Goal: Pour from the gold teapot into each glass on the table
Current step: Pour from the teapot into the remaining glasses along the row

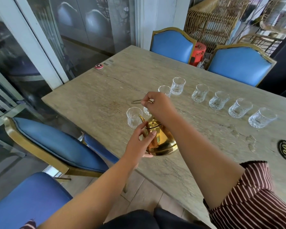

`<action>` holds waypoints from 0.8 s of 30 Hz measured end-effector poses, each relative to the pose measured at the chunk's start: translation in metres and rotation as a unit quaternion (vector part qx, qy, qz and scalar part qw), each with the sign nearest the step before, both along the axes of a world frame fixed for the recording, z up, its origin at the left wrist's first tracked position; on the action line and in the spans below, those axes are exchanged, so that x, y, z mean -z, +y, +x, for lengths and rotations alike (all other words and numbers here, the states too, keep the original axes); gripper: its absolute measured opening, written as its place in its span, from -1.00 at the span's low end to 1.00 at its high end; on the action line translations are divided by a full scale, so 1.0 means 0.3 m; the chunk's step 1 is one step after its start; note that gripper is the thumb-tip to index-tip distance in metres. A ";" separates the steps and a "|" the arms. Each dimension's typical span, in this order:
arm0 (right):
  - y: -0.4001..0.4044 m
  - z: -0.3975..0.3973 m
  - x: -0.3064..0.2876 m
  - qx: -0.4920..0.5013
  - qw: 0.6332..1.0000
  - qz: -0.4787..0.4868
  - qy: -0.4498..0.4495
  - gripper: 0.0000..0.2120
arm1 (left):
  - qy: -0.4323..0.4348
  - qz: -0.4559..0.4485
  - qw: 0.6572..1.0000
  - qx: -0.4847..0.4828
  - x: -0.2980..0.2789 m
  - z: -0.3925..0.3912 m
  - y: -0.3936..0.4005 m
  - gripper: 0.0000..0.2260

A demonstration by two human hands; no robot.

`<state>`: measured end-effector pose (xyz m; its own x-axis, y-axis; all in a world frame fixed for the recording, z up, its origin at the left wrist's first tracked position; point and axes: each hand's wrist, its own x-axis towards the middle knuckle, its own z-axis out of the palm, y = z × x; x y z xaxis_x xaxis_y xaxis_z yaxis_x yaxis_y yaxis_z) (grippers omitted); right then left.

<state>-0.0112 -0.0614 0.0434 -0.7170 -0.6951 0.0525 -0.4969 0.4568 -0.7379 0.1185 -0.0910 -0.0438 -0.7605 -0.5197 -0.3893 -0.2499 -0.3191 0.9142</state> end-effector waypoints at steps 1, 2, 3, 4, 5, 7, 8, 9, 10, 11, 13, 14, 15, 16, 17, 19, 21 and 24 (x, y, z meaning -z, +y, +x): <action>-0.005 0.001 -0.003 -0.001 1.000 0.004 0.005 -0.90 | 0.002 0.005 1.000 0.000 0.000 0.001 0.000 -0.47; -0.010 0.003 -0.005 -0.001 1.000 0.010 0.009 -0.90 | 0.003 0.009 1.000 0.000 -0.002 0.001 0.001 -0.48; -0.013 0.004 -0.007 -0.001 1.000 0.015 0.010 -0.90 | 0.004 0.011 1.000 0.000 -0.004 0.002 0.001 -0.49; -0.016 0.006 -0.009 -0.001 1.000 0.020 0.010 -0.91 | 0.005 0.014 1.000 -0.002 -0.006 0.003 0.001 -0.49; -0.017 0.008 -0.013 -0.002 1.000 0.024 0.009 -0.91 | 0.004 0.016 1.000 -0.002 -0.007 0.003 -0.001 -0.49; -0.019 0.011 -0.018 -0.003 1.000 0.026 0.009 -0.91 | 0.002 0.020 1.000 -0.003 -0.008 0.004 -0.004 -0.47; -0.020 0.012 -0.019 -0.003 1.000 0.025 0.009 -0.91 | 0.001 0.021 1.000 -0.004 -0.009 0.005 -0.006 -0.46; -0.023 0.014 -0.021 -0.002 1.000 0.024 0.011 -0.91 | 0.002 0.022 1.000 -0.004 -0.010 0.006 -0.008 -0.46; -0.026 0.015 -0.023 -0.002 1.000 0.024 0.012 -0.91 | 0.003 0.023 1.000 -0.005 -0.010 0.007 -0.010 -0.46; -0.028 0.016 -0.025 -0.001 1.000 0.026 0.011 -0.91 | 0.004 0.024 1.000 -0.006 -0.010 0.007 -0.012 -0.47; -0.031 0.018 -0.027 -0.002 0.999 0.032 0.010 -0.91 | 0.006 0.026 1.000 -0.006 -0.011 0.007 -0.016 -0.49; -0.032 0.019 -0.028 -0.002 0.999 0.033 0.011 -0.91 | 0.006 0.028 1.000 -0.005 -0.011 0.006 -0.018 -0.49; -0.033 0.020 -0.029 -0.001 0.999 0.034 0.011 -0.90 | 0.006 0.030 1.000 -0.005 -0.011 0.007 -0.019 -0.50; -0.034 0.020 -0.028 0.000 0.999 0.036 0.011 -0.90 | 0.005 0.032 0.999 -0.004 -0.009 0.007 -0.021 -0.50; -0.035 0.020 -0.028 0.001 0.999 0.038 0.011 -0.90 | 0.005 0.034 0.999 -0.003 -0.008 0.008 -0.021 -0.49; -0.037 0.023 -0.027 0.002 0.999 0.044 0.013 -0.90 | 0.003 0.038 0.999 -0.002 -0.005 0.011 -0.022 -0.48; -0.039 0.025 -0.028 0.000 0.999 0.049 0.017 -0.90 | 0.003 0.044 0.999 -0.001 -0.002 0.013 -0.023 -0.47; -0.043 0.026 -0.029 -0.002 0.999 0.051 0.018 -0.91 | 0.004 0.050 0.999 -0.002 -0.001 0.014 -0.026 -0.47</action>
